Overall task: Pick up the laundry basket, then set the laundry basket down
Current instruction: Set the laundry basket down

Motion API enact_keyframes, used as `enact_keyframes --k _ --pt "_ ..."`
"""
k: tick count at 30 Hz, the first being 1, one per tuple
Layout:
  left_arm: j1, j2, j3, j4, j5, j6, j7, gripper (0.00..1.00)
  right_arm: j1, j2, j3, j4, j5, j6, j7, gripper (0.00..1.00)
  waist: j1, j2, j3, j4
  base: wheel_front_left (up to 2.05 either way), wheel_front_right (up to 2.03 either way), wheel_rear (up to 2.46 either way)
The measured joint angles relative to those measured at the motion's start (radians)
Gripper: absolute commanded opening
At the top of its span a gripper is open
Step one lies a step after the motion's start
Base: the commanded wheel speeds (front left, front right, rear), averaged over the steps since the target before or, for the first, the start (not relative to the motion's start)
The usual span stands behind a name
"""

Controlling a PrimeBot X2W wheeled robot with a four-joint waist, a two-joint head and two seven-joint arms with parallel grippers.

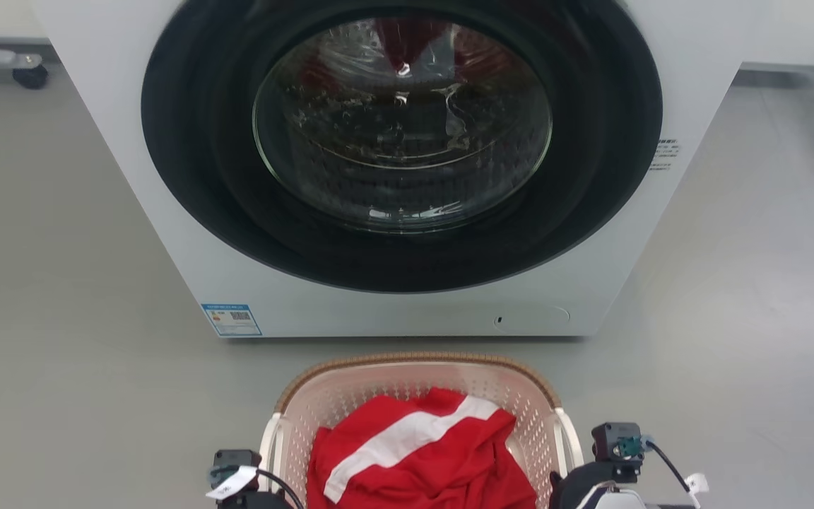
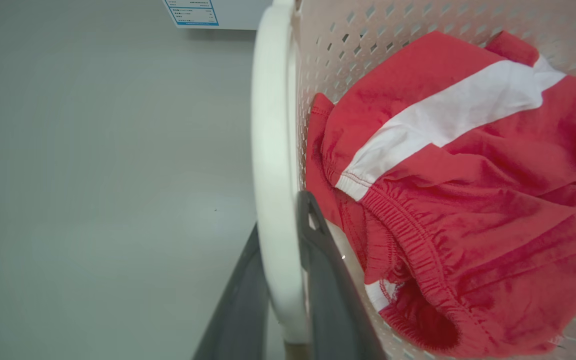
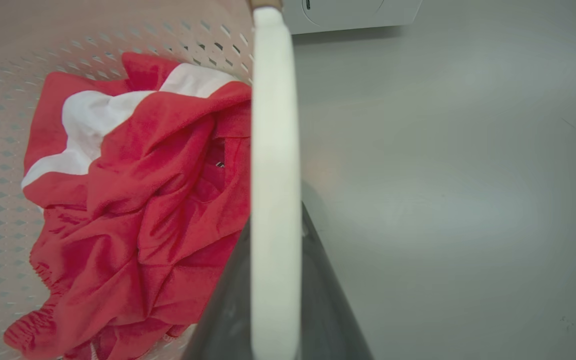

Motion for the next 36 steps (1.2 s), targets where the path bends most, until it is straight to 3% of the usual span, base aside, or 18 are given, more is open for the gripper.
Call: enact_keyframes --k 36 --pt "-0.396 0.005 0.017 -0.084 -0.011 0.052 -0.062 0.0 -0.464 -0.015 -0.019 0.134 -0.07 0.036 -0.098 0.0 0.0001 0.0002 0.593 0.013 0.0 0.0 0.0"
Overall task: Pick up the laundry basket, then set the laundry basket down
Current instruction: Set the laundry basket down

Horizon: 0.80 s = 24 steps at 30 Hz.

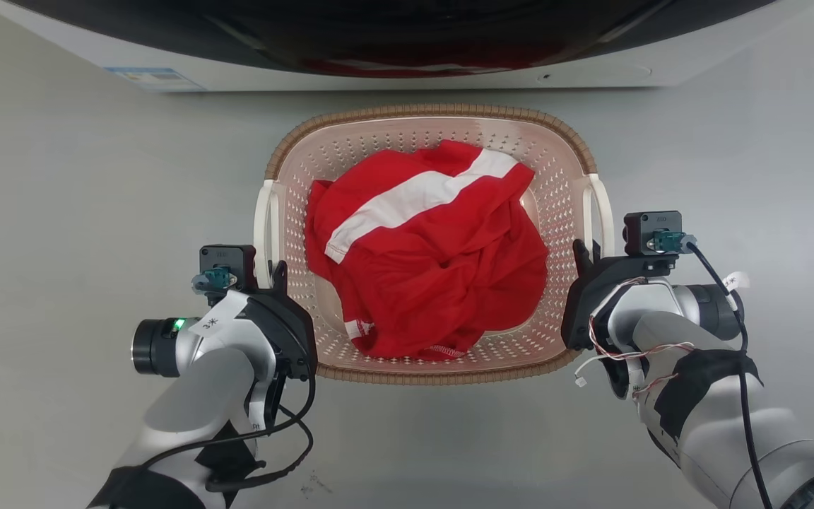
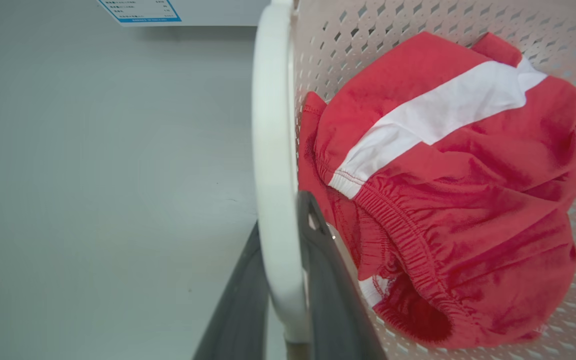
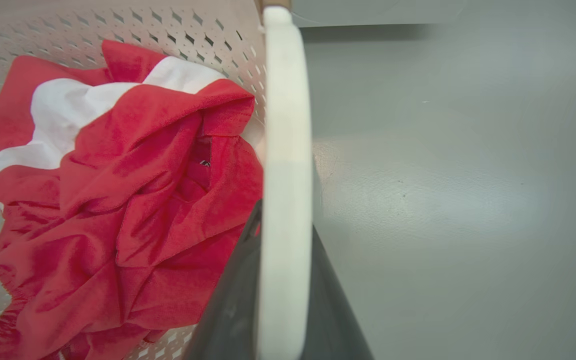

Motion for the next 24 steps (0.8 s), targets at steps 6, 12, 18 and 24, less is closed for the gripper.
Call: enact_keyframes --k 6,12,18,24 --pt "-0.027 -0.002 -0.006 0.0 -0.003 0.001 -0.023 0.0 -0.033 0.0 0.001 0.025 -0.016 0.012 -0.025 0.0 -0.0001 -0.0001 0.089 0.003 0.0 0.0 0.0" --pt "-0.053 -0.002 -0.008 0.003 -0.006 0.001 -0.038 0.0 -0.057 0.0 0.001 0.036 -0.018 0.018 -0.043 0.0 -0.0002 -0.0001 0.127 0.004 0.0 0.0 0.0" --pt "-0.088 -0.004 -0.01 0.013 -0.006 0.001 -0.049 0.0 -0.083 0.001 0.0 0.047 -0.02 0.025 -0.057 0.0 -0.0002 -0.0001 0.157 0.006 0.0 0.0 0.0" --pt "-0.099 -0.008 -0.014 0.023 -0.006 0.001 -0.057 0.0 -0.089 0.003 0.001 0.056 -0.021 0.028 -0.07 0.0 -0.0002 -0.0002 0.167 0.009 0.0 0.0 0.0"
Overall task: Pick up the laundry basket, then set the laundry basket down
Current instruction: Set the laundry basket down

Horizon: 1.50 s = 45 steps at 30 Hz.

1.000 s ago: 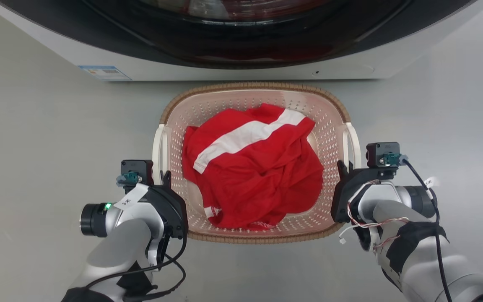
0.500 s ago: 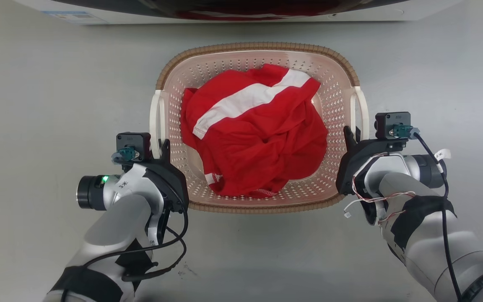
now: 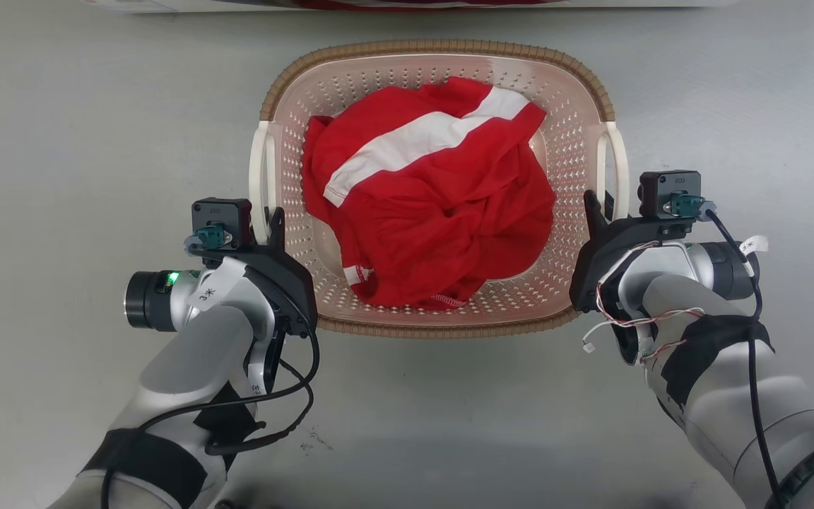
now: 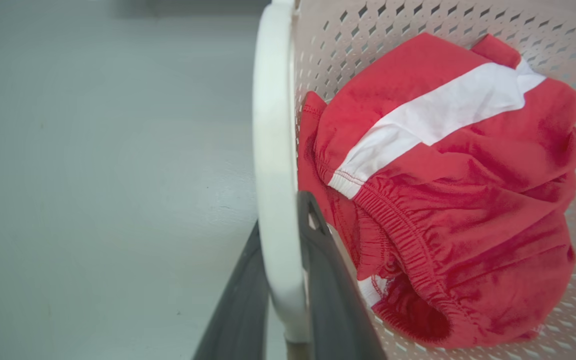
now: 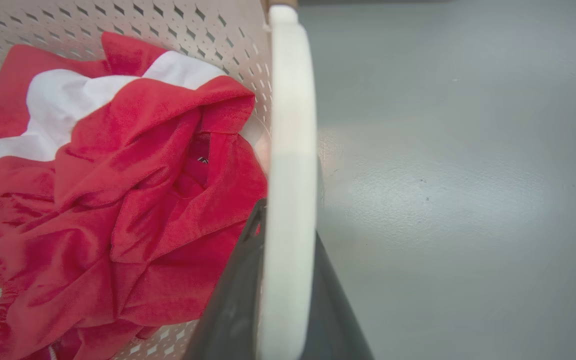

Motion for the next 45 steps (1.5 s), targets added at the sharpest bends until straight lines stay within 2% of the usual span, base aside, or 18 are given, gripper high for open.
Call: enact_keyframes --k 1,3,4,6,26,45 --pt "0.0 -0.001 -0.001 0.003 0.0 0.0 -0.003 0.0 0.0 0.001 0.001 0.003 -0.005 0.002 -0.003 0.33 0.0 -0.0001 0.0 0.0 0.0 0.0 0.0" --pt "-0.002 -0.002 -0.001 0.004 -0.001 0.0 -0.01 0.34 0.0 0.004 0.006 0.007 -0.009 0.004 -0.005 0.53 0.0 -0.0001 -0.001 0.0 0.0 0.0 0.0" --pt "-0.003 -0.004 -0.002 0.005 -0.002 0.0 -0.01 0.55 0.0 0.006 0.007 0.008 -0.009 0.005 -0.006 1.0 0.0 -0.0001 -0.002 0.001 0.0 0.0 0.0" --pt "-0.003 -0.012 -0.004 0.005 -0.003 0.0 -0.011 1.0 0.0 0.011 0.009 0.008 -0.01 0.009 -0.008 1.0 0.0 -0.0001 -0.004 0.001 0.0 0.0 0.0" --pt "-0.002 -0.023 0.001 0.076 -0.031 0.0 -0.03 1.0 0.003 0.022 0.016 0.037 -0.015 0.016 -0.027 1.0 -0.0002 -0.0002 -0.096 -0.003 0.0 0.0 0.0" --pt "0.083 -0.024 -0.005 0.092 -0.035 -0.038 -0.048 1.0 0.093 0.025 -0.018 0.043 0.006 0.043 -0.057 1.0 -0.0001 -0.0002 -0.305 -0.012 0.0 0.0 0.0"
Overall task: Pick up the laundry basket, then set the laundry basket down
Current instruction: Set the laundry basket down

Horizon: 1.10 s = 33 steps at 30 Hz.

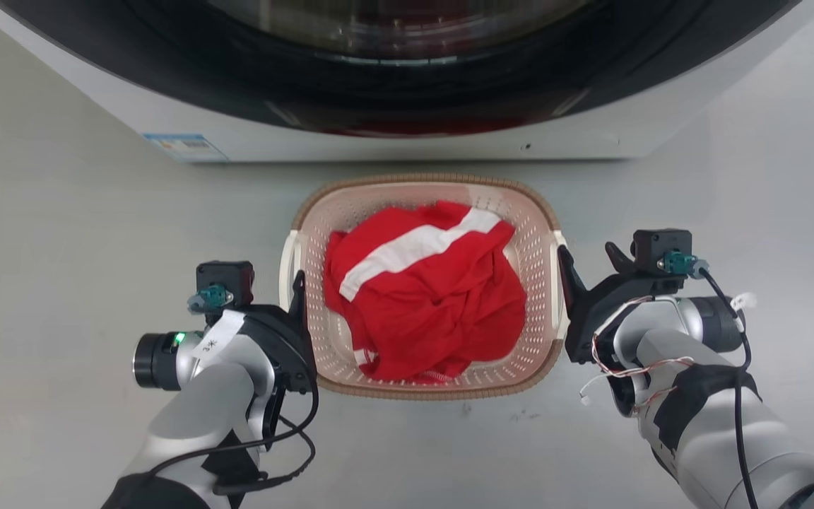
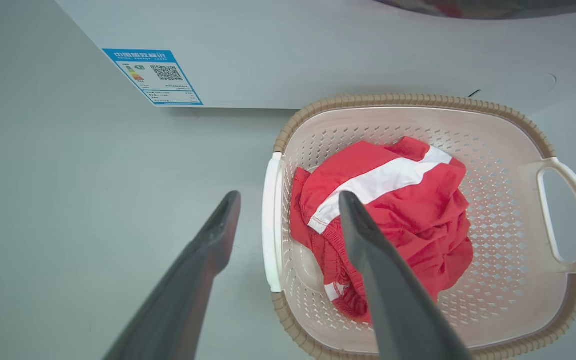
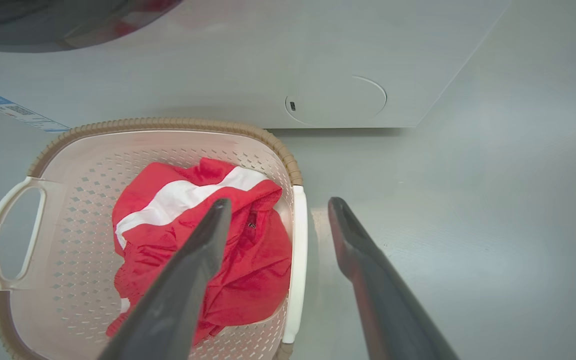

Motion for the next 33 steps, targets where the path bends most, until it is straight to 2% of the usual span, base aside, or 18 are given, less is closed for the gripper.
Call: enact_keyframes --k 4,20,28,33 --pt "0.03 0.001 0.001 -0.001 0.003 -0.017 0.0 1.0 0.026 0.001 -0.018 -0.008 0.007 0.009 -0.005 1.0 0.0 -0.0001 -0.057 0.003 0.0 0.0 0.0" --pt "0.248 0.052 0.067 -0.149 0.064 -0.006 0.0 1.0 0.229 0.0 -0.155 -0.163 0.007 0.007 -0.005 1.0 -0.0001 -0.0002 -0.309 0.024 0.0 0.0 0.0" --pt "0.379 0.079 0.108 -0.283 0.121 0.012 0.0 1.0 0.344 -0.013 -0.223 -0.287 -0.048 -0.012 -0.005 1.0 -0.0001 -0.0001 -0.419 0.03 0.0 0.0 0.0" --pt "0.489 0.119 0.155 -0.399 0.161 0.029 0.0 1.0 0.467 -0.036 -0.292 -0.398 -0.1 -0.037 -0.005 1.0 -0.0001 -0.0001 -0.494 0.036 0.0 0.0 0.0"
